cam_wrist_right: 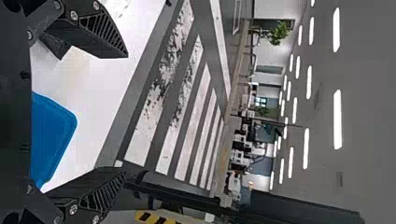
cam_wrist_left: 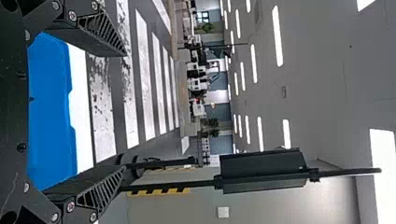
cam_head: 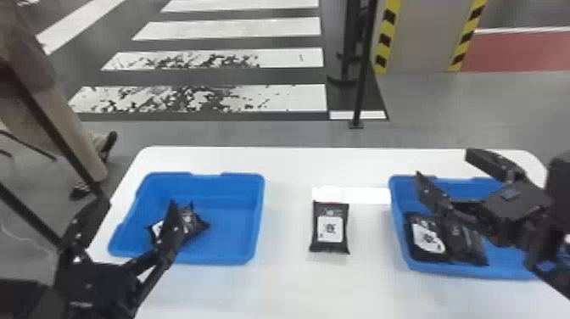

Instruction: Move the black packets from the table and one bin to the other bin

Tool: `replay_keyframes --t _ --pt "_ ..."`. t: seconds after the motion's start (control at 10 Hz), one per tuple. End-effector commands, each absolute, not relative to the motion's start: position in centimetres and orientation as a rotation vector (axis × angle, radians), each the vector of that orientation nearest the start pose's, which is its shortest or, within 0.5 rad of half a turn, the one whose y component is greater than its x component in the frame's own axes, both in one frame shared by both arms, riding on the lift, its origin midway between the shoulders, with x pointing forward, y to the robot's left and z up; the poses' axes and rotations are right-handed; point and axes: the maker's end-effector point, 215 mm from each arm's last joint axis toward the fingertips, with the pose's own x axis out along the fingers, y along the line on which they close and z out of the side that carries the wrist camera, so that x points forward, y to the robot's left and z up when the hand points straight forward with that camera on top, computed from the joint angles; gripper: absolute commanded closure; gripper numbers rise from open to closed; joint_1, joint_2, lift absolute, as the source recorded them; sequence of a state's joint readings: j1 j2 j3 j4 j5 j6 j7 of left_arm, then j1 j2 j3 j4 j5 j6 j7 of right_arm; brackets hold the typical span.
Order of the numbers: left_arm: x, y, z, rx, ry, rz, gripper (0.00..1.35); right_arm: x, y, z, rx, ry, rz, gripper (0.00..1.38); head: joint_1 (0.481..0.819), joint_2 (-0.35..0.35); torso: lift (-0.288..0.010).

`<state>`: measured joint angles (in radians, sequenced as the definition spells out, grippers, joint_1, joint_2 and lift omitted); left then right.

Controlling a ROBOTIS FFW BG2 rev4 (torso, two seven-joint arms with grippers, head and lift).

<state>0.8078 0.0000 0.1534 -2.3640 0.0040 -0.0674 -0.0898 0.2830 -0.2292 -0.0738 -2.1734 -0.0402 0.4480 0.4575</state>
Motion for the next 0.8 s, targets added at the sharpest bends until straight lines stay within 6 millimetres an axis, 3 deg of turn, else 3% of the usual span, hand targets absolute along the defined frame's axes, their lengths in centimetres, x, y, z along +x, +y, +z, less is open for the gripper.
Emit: replay_keyframes --t 0.0,0.4,0.7 --pt "36.6 27.4 -26.8 0.103 -0.043 0.011 0.18 51.6 -18.1 -34.4 -0.157 0.246 0.505 0.17 0.695 0.096 -0.11" --pt "37.2 26.7 -27.3 0.089 -0.039 -0.003 0.18 53.8 -10.1 -42.6 -0.098 0.417 0.722 0.17 0.695 0.17 -0.11" --pt "37.5 26.3 -28.2 0.08 -0.027 -0.01 0.18 52.6 -4.3 -47.3 -0.082 0.541 0.896 0.17 0.695 0.237 -0.11"
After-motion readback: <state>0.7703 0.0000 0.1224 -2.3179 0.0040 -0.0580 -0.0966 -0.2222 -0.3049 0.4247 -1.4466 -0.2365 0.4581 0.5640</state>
